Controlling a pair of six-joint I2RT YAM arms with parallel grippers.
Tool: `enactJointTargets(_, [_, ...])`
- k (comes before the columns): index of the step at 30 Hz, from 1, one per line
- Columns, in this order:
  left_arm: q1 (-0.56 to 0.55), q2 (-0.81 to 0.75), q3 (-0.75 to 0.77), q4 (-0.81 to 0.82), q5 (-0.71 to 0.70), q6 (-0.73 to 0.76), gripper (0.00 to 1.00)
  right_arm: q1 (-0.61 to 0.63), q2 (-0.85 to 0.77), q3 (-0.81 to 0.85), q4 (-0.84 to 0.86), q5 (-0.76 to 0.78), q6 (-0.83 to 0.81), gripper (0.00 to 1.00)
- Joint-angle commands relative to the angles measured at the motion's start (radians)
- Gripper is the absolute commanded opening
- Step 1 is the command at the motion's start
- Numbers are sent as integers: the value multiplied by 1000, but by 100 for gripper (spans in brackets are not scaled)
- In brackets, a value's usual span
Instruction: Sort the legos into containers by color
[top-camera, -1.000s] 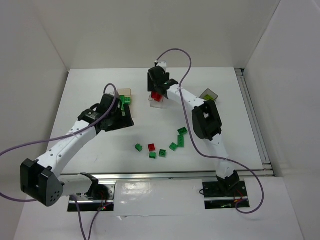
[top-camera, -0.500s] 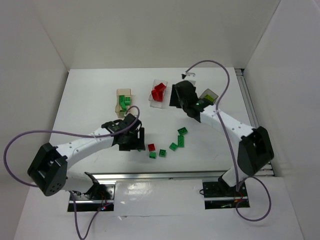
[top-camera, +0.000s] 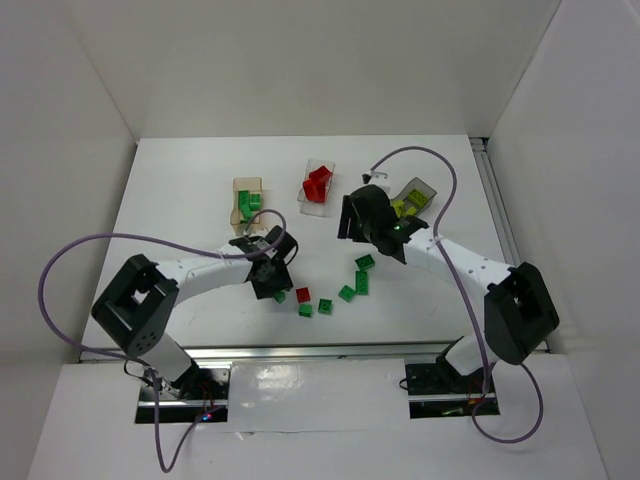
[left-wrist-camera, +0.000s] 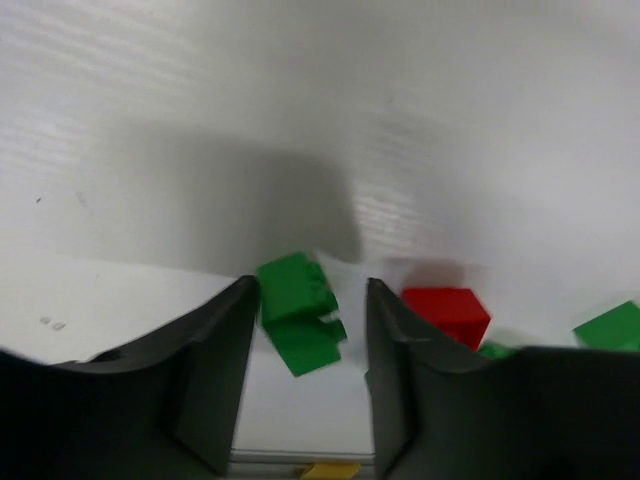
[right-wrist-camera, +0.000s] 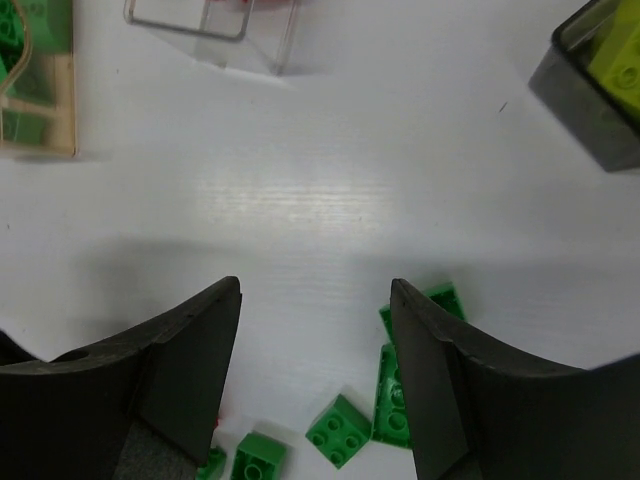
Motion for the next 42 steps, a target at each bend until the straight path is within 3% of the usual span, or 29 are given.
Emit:
enactJointTargets(1, [-5,38,57,17,-50,-32,53,47,-36,-37,11,-61,23,69])
enactJointTargets(8, [58,22,57,-24,-62,-3,23,223,-27,-82,31,-109,58,77])
enactJointTargets(12, [138,-53,88,-48,-98,72,13,317,25,-82,51,-98,83,82])
enactJointTargets(18, [311,-86,241,-78,-165,187,13,380,123,-34,60,-61,89,83])
enactJointTargets(25, [439,124,465,-55,-145,267,13,421,234,30,40,-40,78,83])
enactJointTargets(29, [449,256,583,-55,-136,286,21,431,269,52,29,-17,87,83])
enactJointTargets(30, [449,281,629,-55,-136,302,28,431,269,61,20,-8,87,81])
enactJointTargets(31, [449,304,654,-55,-125,312,39,440,278,61,20,-7,87,76])
enactJointTargets(32, [449,327,680,-70,-116,321,65,440,290,61,20,-7,87,75])
enactJointTargets(35, [459,376,764,-110,-106,345,97,440,317,82,0,2,87,67])
enactJointTargets(42, [459,183,783,-119,-80,399,100,440,352,125,-32,14,87,42])
